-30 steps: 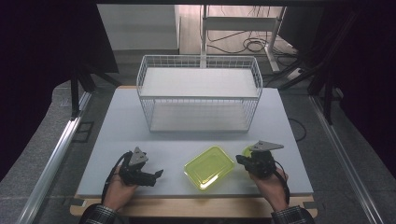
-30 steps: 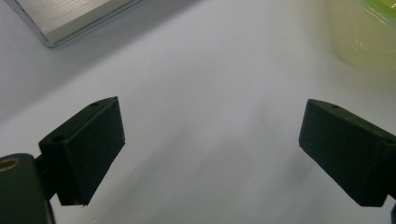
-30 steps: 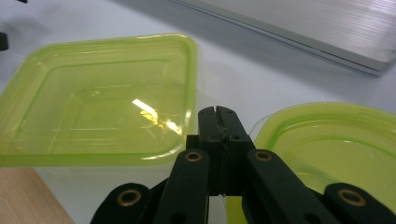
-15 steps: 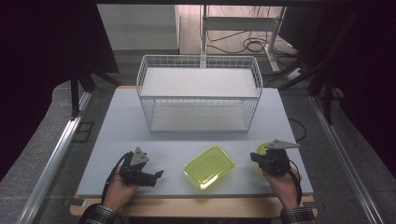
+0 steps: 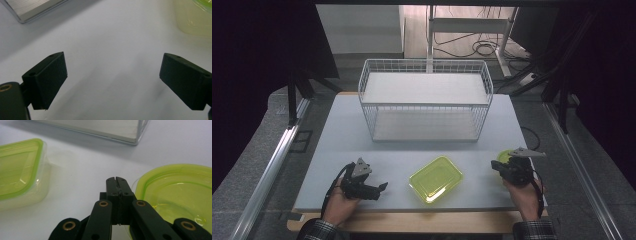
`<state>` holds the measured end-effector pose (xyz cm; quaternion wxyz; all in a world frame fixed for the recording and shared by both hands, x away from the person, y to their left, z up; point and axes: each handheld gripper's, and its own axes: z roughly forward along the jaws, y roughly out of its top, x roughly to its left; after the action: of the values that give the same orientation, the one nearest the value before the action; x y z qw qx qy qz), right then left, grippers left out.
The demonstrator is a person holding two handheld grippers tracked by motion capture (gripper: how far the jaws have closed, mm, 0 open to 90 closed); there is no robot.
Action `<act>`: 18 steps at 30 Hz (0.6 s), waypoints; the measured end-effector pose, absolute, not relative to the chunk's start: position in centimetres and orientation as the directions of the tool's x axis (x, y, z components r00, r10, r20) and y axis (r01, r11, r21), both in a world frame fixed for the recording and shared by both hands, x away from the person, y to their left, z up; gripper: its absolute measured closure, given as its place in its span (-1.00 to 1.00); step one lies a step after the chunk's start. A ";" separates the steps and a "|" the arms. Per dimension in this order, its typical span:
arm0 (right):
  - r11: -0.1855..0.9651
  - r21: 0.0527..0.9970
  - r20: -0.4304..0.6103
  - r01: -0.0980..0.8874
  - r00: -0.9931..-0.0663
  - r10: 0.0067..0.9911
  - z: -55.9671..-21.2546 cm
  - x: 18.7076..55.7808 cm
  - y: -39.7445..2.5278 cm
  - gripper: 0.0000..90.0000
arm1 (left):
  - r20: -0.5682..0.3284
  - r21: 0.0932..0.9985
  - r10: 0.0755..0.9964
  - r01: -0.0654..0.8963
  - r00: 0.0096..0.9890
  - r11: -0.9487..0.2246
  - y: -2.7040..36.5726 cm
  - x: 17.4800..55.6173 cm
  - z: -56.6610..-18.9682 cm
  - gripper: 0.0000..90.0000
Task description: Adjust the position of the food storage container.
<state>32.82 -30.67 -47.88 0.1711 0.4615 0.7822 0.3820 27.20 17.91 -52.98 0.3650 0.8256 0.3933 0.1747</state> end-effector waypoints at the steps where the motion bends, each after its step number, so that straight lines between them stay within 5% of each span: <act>1: 0.280 0.758 0.083 0.589 -0.512 0.855 -47.9 32.9 -30.8 0.98 | -0.006 0.741 0.776 0.523 0.631 -0.421 17.8 27.2 -52.9 -0.84; 9: 0.310 0.762 0.087 0.568 -0.564 0.822 -47.8 32.4 -28.8 0.97 | -0.054 0.743 0.756 0.533 0.652 -0.406 16.9 26.7 -52.1 -0.76; 18: 0.369 0.741 0.107 0.561 -0.641 0.760 -48.4 32.1 -25.6 0.98 | -0.096 0.770 0.653 0.472 0.751 -0.429 14.6 25.4 -51.3 0.21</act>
<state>32.14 -25.63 -48.45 0.1274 0.4040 0.8175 0.3902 25.42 14.58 -51.30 0.4159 0.8381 0.3357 0.1090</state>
